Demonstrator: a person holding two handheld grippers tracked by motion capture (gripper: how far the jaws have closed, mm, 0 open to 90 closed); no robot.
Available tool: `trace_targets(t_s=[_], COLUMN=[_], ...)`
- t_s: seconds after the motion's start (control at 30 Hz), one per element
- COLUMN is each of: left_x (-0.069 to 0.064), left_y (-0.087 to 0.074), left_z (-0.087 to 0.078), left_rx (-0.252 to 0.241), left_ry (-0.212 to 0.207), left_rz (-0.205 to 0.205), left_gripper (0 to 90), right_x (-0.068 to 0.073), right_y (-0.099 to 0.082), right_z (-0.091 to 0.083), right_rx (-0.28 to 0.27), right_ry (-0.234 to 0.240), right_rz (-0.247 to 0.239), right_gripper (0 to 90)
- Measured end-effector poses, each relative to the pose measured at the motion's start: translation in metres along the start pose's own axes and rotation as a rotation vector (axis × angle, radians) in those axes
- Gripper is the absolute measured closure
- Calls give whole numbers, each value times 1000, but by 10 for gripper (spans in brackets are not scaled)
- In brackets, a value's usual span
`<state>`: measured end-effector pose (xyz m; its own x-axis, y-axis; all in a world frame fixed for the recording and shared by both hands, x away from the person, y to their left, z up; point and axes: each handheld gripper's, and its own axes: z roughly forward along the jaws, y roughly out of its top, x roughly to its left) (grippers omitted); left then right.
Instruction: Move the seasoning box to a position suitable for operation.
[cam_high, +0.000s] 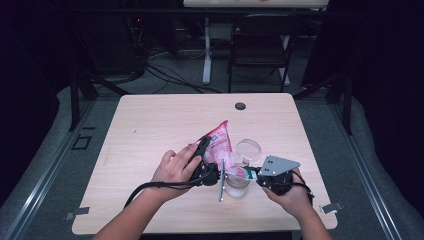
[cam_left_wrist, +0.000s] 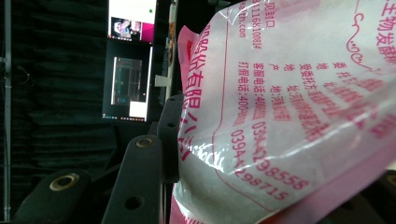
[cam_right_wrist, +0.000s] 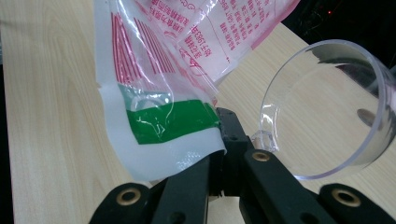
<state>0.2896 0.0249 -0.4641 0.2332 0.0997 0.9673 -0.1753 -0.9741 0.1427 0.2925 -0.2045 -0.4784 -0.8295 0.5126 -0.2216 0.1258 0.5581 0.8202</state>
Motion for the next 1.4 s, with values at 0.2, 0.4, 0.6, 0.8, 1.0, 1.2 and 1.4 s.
trace_targets(t_s=[0.2, 0.4, 0.6, 0.8, 1.0, 1.2, 1.4], left_x=[0, 1, 0, -1, -1, 0, -1], left_y=[0, 0, 1, 2, 2, 3, 3], left_z=[0, 0, -1, -2, -2, -2, -2], left_rx=[-3, -2, -1, -9, -19, -6, -8], left_ry=[-2, 2, 10, 27, 34, 27, 22], left_rz=[12, 22, 32, 37, 39, 42, 34], left_gripper=[643, 643, 644, 645, 645, 645, 646], right_x=[0, 0, 0, 0, -1, -1, -2], right_y=[0, 0, -1, -1, -1, -1, -1], right_z=[0, 1, 1, 0, 0, 0, 0], right_rx=[2, 2, 1, 0, 3, 5, 2], right_ry=[1, 1, 2, -1, -5, -4, -4], right_rz=[0, -1, 2, 3, 2, 2, 4], right_gripper=[900, 900, 900, 900, 900, 900, 900])
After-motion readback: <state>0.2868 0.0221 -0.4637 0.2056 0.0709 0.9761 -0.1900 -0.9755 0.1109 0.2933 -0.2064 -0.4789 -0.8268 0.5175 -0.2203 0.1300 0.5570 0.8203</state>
